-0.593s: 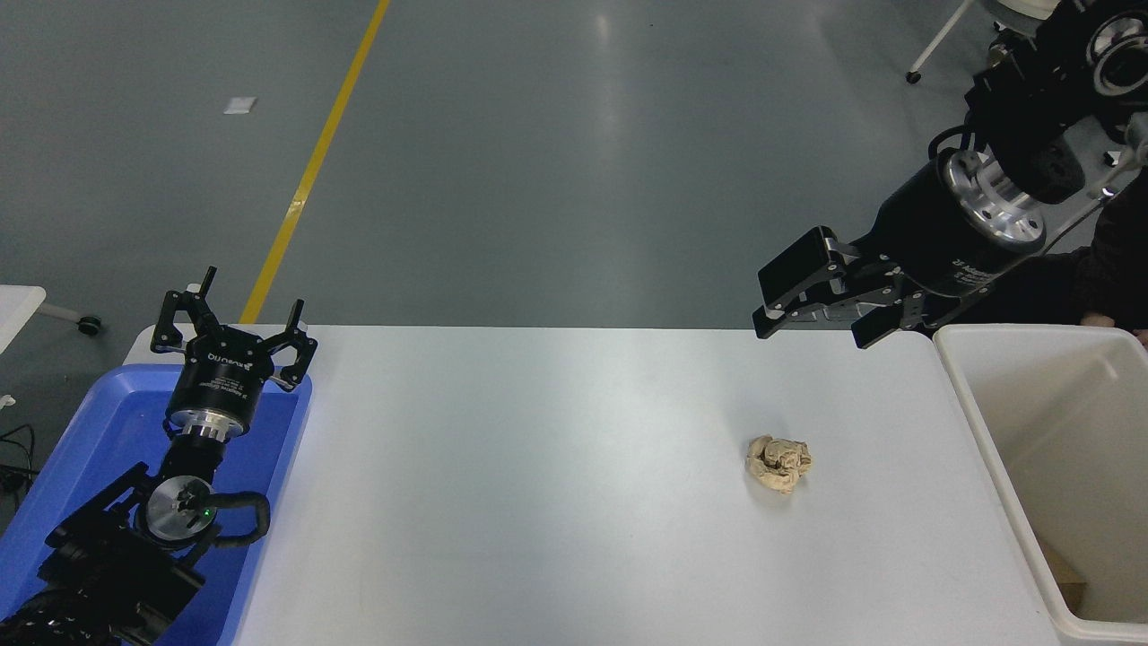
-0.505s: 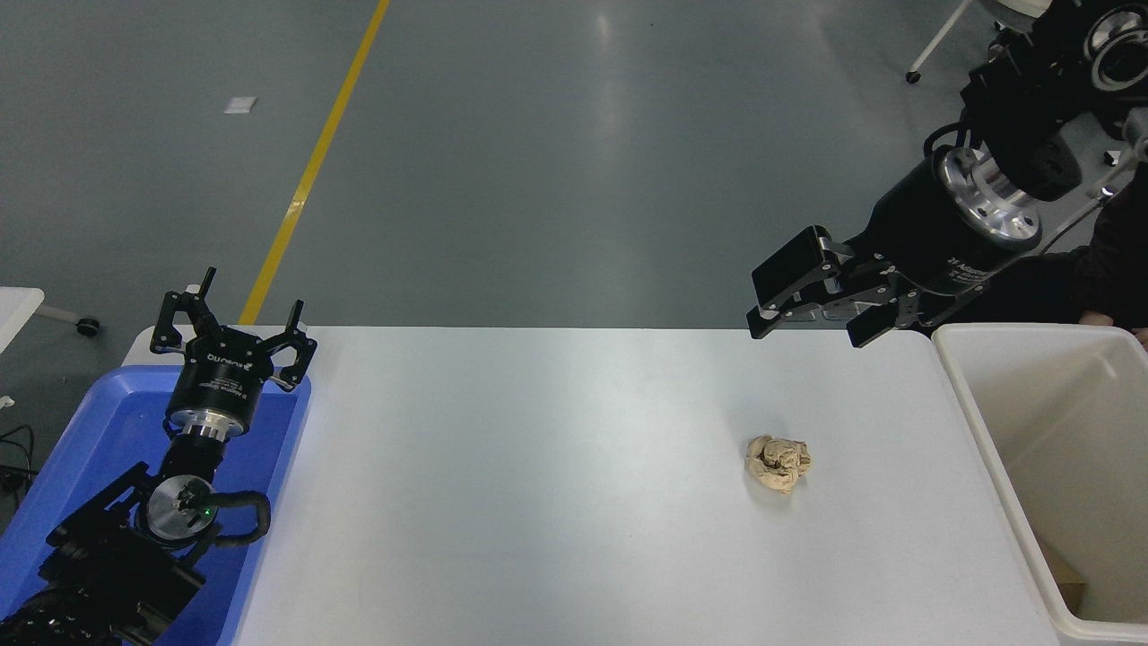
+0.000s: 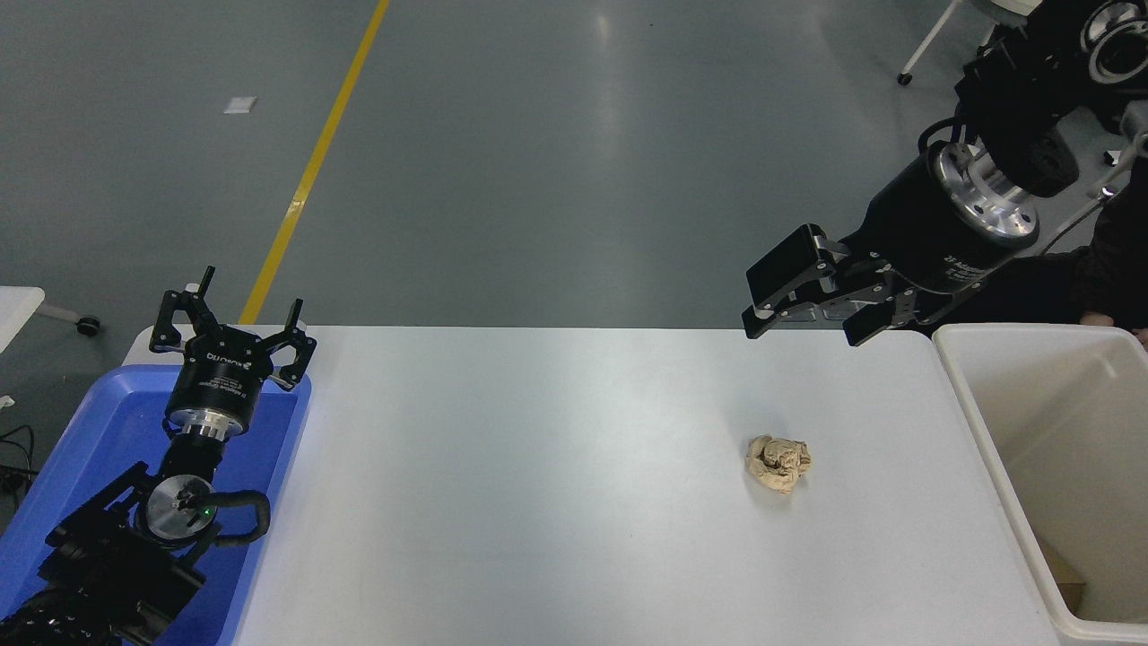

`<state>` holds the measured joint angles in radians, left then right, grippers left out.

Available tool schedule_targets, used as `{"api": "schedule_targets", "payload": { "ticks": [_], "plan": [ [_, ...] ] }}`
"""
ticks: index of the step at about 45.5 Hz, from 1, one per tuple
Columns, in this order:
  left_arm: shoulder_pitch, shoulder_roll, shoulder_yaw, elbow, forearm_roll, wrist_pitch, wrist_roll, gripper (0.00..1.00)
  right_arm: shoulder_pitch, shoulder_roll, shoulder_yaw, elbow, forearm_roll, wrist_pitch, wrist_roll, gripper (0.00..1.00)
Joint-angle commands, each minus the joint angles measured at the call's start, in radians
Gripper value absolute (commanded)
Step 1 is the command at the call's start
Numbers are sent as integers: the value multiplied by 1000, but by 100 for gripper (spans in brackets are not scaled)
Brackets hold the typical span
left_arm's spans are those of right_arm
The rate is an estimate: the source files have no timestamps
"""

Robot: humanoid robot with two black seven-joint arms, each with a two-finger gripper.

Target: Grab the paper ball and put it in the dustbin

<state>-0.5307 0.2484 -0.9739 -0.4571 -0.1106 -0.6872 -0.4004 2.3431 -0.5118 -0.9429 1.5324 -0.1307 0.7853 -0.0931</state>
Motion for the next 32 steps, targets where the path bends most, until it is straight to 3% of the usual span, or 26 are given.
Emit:
{"api": "schedule_targets", "payload": {
  "ticks": [1, 32],
  "plan": [
    [0, -1, 0, 0, 0, 0, 0, 100, -1, 1, 6, 0, 0, 0, 0, 100],
    [0, 0, 0, 0, 0, 0, 0, 100, -5, -2, 9, -1, 0, 0, 0, 100]
  ]
}}
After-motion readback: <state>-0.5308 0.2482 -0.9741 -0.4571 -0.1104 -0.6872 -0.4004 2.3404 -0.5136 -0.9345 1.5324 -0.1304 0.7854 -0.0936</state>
